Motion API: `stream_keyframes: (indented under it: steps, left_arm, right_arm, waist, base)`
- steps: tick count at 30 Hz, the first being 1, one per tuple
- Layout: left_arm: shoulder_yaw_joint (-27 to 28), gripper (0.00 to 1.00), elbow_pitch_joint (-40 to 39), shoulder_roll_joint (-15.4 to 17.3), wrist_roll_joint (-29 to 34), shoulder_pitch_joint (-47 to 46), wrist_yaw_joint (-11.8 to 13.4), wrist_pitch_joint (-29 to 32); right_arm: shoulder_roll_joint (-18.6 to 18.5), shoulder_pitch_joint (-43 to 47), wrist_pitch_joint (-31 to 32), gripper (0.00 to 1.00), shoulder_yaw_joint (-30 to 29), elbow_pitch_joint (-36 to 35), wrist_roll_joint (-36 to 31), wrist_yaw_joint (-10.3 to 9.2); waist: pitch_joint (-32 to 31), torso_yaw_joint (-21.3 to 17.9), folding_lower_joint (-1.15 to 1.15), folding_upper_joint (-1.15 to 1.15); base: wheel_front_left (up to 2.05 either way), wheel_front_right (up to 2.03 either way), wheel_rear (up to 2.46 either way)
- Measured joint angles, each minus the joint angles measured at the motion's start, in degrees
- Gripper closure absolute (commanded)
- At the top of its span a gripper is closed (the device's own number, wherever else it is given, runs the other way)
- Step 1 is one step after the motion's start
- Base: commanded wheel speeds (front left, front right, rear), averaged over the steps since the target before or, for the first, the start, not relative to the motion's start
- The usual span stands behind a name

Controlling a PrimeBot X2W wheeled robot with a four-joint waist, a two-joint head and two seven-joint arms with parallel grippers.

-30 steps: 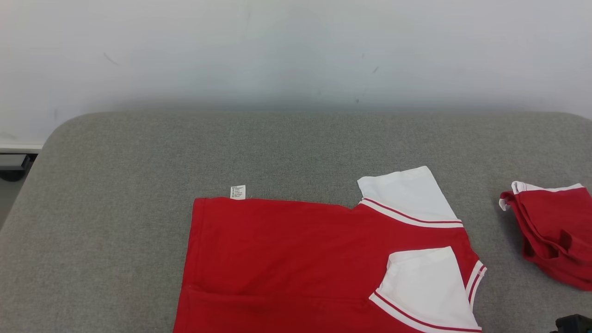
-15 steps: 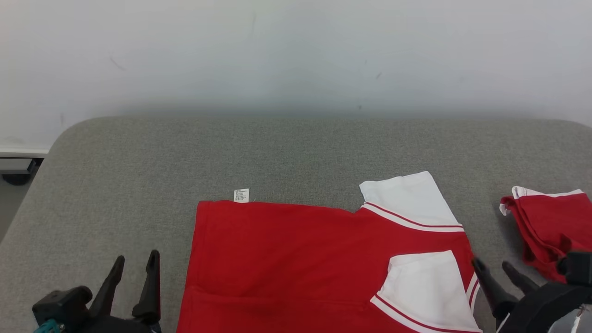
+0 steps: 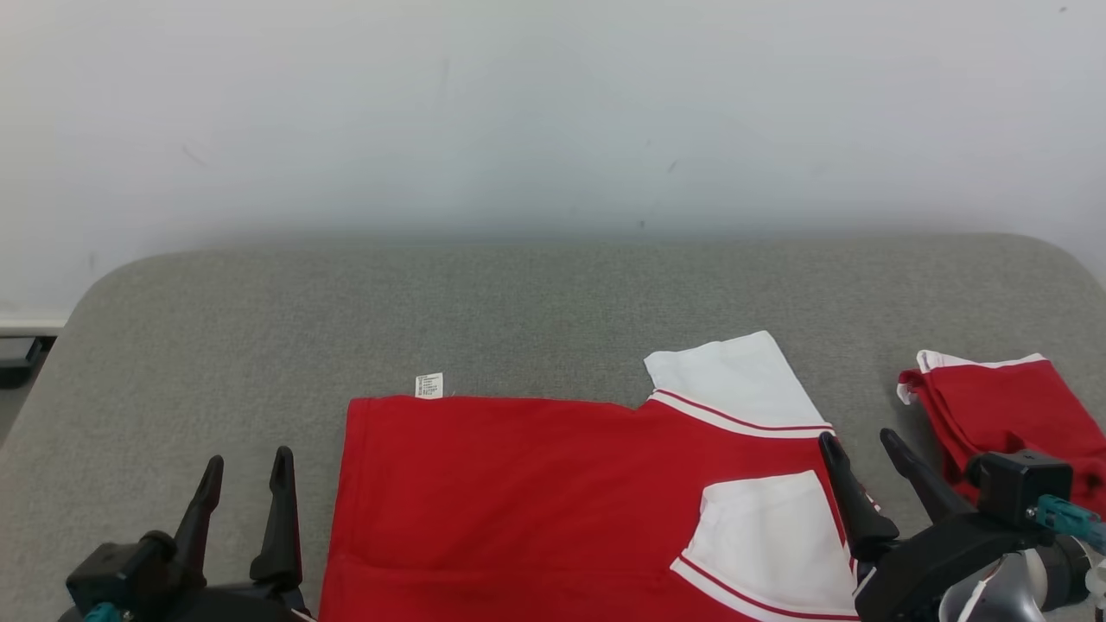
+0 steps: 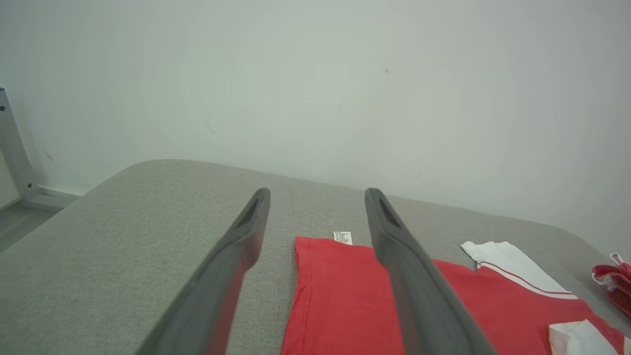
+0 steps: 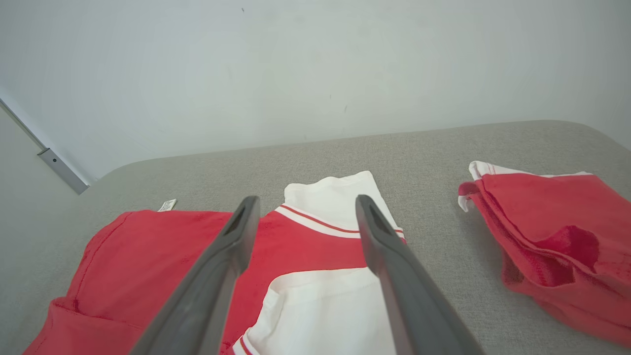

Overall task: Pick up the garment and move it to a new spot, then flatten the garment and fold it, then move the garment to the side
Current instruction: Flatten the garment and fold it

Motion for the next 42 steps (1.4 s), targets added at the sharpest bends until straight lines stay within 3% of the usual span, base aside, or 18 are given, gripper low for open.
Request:
stream_keyframes:
  steps: [14, 42]
  left_arm:
    - [-1.15, 0.0, 4.21, 0.44, 1.54, 2.18, -0.14, -1.42]
    - [-0.79, 0.0, 5.65, 0.09, 0.34, 2.18, -0.98, -2.33]
  right_arm:
    - [0.94, -1.02, -10.15, 0.0, -0.26, 7.71, -0.45, 0.15]
    - [0.43, -1.5, -17.12, 0.0, 1.24, 12.84, -0.63, 2.3]
  waist:
    - [-2.06, -3.5, 0.0, 0.0]
    - [-0.54, -4.19, 0.0, 0.0]
  base:
    - [0.0, 0.0, 0.0]
    - [0.0, 0.0, 0.0]
